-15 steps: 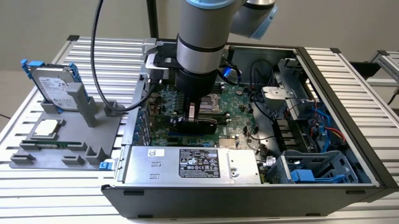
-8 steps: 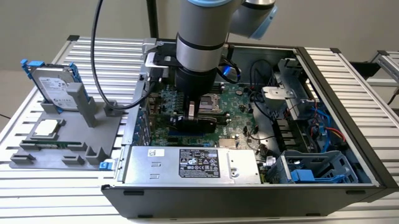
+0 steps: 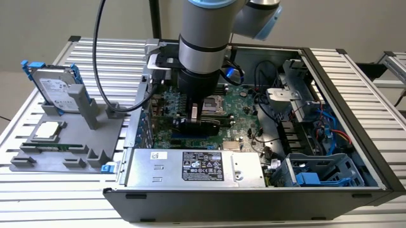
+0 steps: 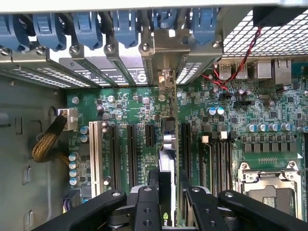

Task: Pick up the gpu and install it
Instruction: 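Insert the gpu into the slot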

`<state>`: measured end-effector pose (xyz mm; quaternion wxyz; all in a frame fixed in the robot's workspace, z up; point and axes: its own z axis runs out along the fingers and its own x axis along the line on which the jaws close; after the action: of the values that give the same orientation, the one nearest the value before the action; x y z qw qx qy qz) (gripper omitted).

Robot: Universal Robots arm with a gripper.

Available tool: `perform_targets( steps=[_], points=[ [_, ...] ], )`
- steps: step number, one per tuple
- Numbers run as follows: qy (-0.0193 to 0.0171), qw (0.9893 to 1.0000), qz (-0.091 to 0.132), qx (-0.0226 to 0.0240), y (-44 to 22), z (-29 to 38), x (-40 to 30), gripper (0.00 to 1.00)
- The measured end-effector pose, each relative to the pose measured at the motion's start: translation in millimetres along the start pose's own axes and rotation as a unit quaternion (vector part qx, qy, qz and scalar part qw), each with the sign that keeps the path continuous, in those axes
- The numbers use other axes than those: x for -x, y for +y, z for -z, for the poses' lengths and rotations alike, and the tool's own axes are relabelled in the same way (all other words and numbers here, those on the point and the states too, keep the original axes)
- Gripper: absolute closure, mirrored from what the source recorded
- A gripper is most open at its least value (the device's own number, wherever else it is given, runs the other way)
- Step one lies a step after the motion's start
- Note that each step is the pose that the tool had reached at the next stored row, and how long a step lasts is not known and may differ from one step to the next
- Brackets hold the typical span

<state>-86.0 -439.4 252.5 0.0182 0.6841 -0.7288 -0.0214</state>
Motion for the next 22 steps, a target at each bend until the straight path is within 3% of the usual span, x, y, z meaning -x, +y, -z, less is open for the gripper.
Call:
perform_targets(
  steps=[22],
  points=[
    [0.0002,1.0000,0.000,0.0001,0.0,-1.2,-1.0,1.00]
  ],
)
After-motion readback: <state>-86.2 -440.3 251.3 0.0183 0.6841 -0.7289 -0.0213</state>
